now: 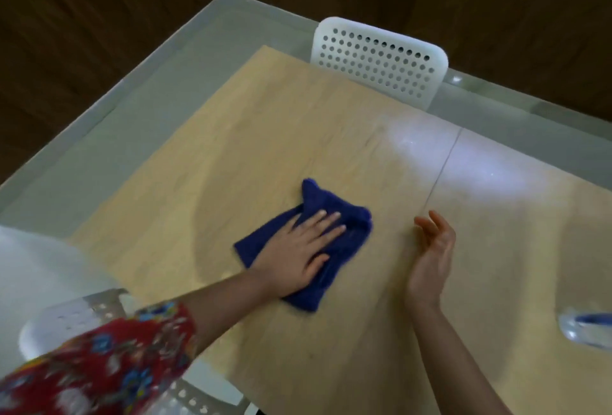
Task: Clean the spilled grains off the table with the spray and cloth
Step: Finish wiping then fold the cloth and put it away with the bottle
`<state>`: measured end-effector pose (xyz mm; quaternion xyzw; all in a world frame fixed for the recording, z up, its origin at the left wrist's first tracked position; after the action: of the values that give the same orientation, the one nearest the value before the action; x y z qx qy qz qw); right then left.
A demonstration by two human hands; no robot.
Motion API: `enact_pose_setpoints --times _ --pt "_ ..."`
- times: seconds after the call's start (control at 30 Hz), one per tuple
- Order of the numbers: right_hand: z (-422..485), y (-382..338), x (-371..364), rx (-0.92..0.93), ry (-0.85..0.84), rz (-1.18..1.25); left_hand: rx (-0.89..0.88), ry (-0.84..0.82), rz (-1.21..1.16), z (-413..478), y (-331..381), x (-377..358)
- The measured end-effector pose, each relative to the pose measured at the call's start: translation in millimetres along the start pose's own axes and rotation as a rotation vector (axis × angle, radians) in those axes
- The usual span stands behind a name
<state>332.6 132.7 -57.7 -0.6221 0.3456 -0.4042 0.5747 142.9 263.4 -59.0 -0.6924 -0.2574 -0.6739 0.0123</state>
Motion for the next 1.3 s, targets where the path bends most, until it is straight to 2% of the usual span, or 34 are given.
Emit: enact_pose_setpoints --times 0.07,0.17,0.23,0.27,0.4,0.5,0.6,0.7,0.8,0.87,0.9,1.0,1.07,1.1,1.13,1.2,1.3 --pt "-22.4 7.6 25.6 0.023 0.077 0.026 0.064 0.048 0.019 -16.2 -20.3 4.3" --pt "-31.6 9.9 31.2 0.078 0.107 0.004 0.405 0.122 0.03 9.7 -41.2 13.2" --pt "-30.0 9.4 28.3 0.095 0.105 -0.002 0.532 0.173 0.01 50.2 -25.1 14.4" --pt "-29.4 9.8 27.8 0.095 0.098 0.022 0.52 0.174 -0.001 72.1 -10.2 12.2" --pt "-26.2 9.8 34.7 0.068 0.138 0.193 0.293 0.081 -0.026 118.6 71.4 -16.2" --pt "-24.1 5.6 34.6 0.055 0.129 0.201 0.13 0.039 -0.038 79.6 113.0 -33.8" --pt "-28.3 3.4 31.2 0.082 0.067 0.099 0.038 0.027 -0.041 0.9 100.9 -38.5" --pt "-37.9 0.1 19.7 0.151 -0.079 -0.099 0.156 0.056 0.017 -44.0 42.9 -23.7" --pt "-43.6 0.3 7.8 0.229 -0.172 -0.288 0.446 0.104 0.006 -16.6 -0.5 -5.7" --pt "-47.4 -1.7 -1.2 0.244 -0.17 -0.327 0.561 0.153 -0.053 14.1 4.5 -1.7" --pt "-49.7 -3.6 -5.8 0.234 -0.149 -0.307 0.552 0.16 -0.069 24.9 15.5 -5.2" --pt "-59.5 -11.4 -22.5 0.216 -0.09 -0.257 0.275 0.06 -0.062 16.8 60.8 -24.3" --pt "-70.1 -12.6 -39.6 0.203 -0.101 -0.259 0.125 0.012 -0.071 -14.7 58.5 -26.2" --pt "-75.2 -12.9 -45.1 0.189 -0.115 -0.25 0.112 0.037 -0.056 -28.3 46.3 -22.5" --pt "-80.4 -12.0 -53.2 0.179 -0.144 -0.246 0.17 0.091 -0.024 -41.0 22.9 -17.1" --pt "-89.3 -12.0 -68.9 0.181 -0.222 -0.298 0.433 0.172 0.055 -62.5 -40.6 1.1" --pt "-88.7 -15.8 -88.6 0.198 -0.299 -0.397 0.763 0.196 0.051 -75.3 -142.7 35.1"
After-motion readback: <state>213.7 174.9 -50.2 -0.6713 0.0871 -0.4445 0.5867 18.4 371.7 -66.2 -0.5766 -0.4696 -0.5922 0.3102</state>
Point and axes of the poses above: each hand's wrist, its own z-axis towards the middle knuckle, its own x-axis out of the back of the hand, y = z × x, the point moved 4 cm from there along z, towards the middle knuckle, and after that the axes turned 6 degrees about -z, right-handed, at the moved point
